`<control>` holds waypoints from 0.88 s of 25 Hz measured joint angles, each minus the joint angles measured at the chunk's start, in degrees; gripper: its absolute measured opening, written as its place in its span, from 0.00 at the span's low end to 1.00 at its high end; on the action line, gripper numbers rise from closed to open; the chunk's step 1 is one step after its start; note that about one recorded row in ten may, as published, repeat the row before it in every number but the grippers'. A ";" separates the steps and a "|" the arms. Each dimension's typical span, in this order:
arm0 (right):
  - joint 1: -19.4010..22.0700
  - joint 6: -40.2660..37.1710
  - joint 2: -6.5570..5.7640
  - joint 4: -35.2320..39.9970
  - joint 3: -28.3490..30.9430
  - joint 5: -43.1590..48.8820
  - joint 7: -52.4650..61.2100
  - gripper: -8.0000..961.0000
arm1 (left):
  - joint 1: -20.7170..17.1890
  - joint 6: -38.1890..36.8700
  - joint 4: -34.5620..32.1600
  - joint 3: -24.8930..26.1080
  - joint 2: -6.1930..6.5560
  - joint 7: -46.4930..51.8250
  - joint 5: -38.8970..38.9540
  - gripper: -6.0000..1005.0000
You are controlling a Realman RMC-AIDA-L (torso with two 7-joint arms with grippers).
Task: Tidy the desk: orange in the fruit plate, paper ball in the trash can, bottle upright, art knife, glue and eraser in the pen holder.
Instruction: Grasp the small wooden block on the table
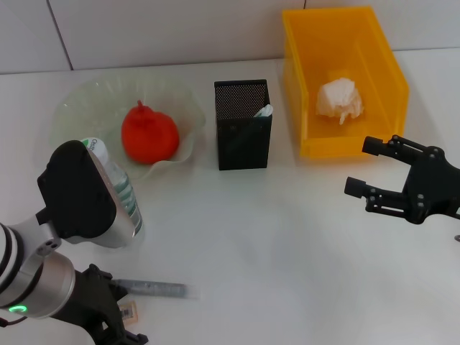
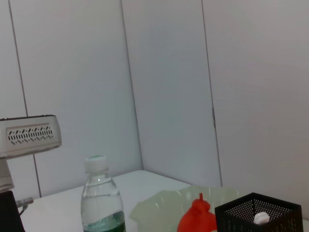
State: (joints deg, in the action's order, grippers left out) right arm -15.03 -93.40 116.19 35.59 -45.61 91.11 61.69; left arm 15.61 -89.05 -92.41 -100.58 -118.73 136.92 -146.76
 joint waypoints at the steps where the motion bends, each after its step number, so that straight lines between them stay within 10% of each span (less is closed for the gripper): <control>1: 0.00 0.16 0.00 0.00 -0.02 0.02 0.01 0.86 | 0.17 0.06 0.14 0.01 -0.01 0.00 -0.01 0.74; 22: -0.09 0.25 -0.09 -1.14 0.01 0.03 0.18 0.86 | 0.23 -0.68 -0.30 -0.84 0.00 0.32 -2.03 0.69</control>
State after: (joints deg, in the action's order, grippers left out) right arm -15.11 -93.15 116.10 34.45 -45.61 91.14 61.87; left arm 15.84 -89.73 -92.72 -101.43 -118.74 137.24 -148.79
